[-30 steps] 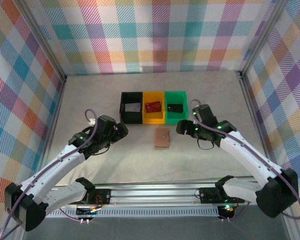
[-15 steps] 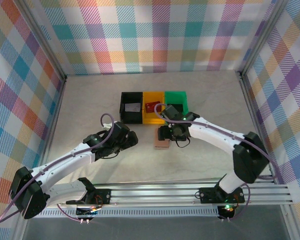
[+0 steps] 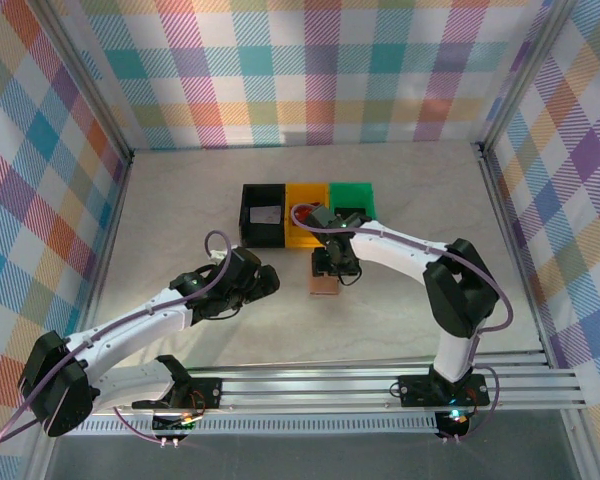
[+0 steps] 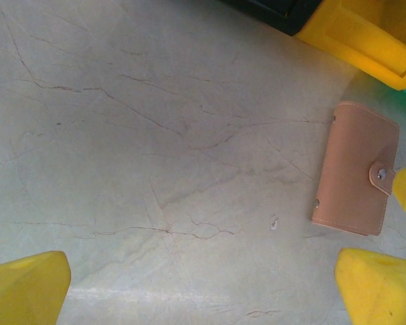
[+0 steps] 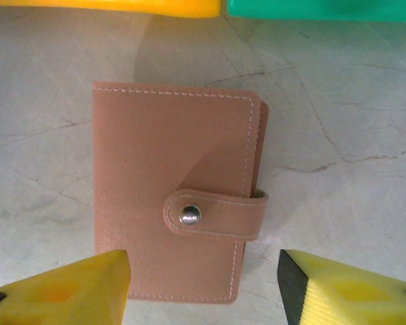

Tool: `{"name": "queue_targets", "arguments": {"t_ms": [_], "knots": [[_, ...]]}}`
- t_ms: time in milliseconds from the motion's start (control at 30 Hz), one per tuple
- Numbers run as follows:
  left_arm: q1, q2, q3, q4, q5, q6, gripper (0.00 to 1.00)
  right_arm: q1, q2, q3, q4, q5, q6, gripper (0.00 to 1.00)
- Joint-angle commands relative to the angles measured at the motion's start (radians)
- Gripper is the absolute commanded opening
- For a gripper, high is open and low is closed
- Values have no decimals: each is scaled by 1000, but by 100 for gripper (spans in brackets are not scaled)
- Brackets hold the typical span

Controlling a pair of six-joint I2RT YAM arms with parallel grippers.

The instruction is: Take the credit cards out of the card holder

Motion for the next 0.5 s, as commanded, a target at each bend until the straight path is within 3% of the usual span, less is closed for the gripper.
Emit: {"name": "queue_targets", "arguments": {"t_ms": [0,467], "knots": [[-19,17,-10,27,12,-12,100,9,33,33,-36,18,-20,59],[-38,58,3,30,17,-10,100,18,113,72,-54,69,-33,47]]}}
